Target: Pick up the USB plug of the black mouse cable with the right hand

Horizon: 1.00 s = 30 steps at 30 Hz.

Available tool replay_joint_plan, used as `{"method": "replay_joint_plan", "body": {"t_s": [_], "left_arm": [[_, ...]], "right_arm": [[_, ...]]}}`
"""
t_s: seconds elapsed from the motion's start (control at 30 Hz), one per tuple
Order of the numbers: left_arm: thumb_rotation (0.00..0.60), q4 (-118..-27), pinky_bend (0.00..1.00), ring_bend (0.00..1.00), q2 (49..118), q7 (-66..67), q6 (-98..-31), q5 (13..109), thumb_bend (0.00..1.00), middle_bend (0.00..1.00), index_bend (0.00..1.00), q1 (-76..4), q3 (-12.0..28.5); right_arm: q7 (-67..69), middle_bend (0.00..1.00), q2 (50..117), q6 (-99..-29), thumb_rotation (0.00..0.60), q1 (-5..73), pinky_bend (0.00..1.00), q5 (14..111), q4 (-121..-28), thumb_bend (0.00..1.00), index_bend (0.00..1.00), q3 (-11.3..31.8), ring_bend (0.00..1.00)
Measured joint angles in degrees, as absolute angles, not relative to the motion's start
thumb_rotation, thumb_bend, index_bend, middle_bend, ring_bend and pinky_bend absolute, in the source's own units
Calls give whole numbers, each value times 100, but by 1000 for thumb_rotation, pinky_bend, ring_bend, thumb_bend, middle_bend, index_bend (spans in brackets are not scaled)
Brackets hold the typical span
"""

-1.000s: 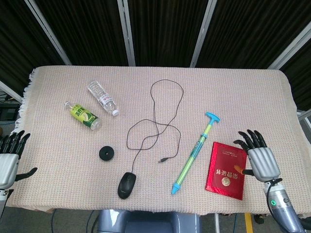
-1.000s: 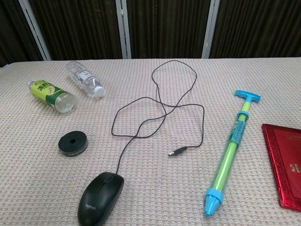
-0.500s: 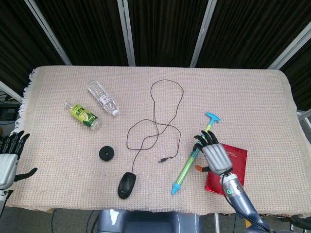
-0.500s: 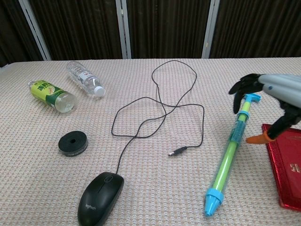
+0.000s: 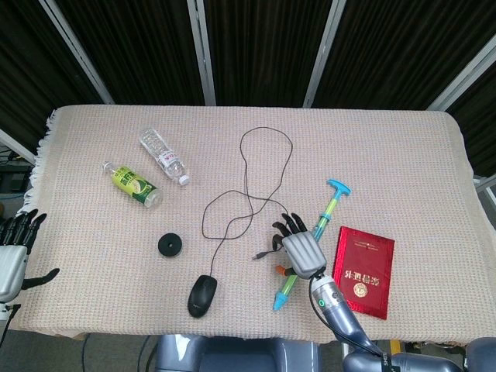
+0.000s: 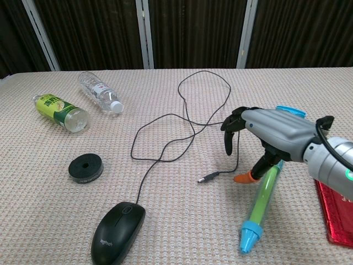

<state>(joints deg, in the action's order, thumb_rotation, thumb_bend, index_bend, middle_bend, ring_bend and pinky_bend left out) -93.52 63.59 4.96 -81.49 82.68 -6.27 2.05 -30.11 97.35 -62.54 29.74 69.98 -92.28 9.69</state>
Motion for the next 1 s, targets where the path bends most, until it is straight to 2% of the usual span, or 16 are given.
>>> {"method": "replay_joint_plan", "body": {"t_s": [0.5,1.0], "left_arm": [[600,-9427,0,0,6293,360,-7935,8085,86,0,0,-679,226],[600,-9471,0,0,6261,297,-7888,8030,88,0,0,-691,235]], "right_arm": [[-3039,189,10444,-6066,600,3268,0,6607,-8416,235,476,988,0],[-2926,191,11006,-6029,600,3424,0,6518,-7767,238,482,977,0]]}}
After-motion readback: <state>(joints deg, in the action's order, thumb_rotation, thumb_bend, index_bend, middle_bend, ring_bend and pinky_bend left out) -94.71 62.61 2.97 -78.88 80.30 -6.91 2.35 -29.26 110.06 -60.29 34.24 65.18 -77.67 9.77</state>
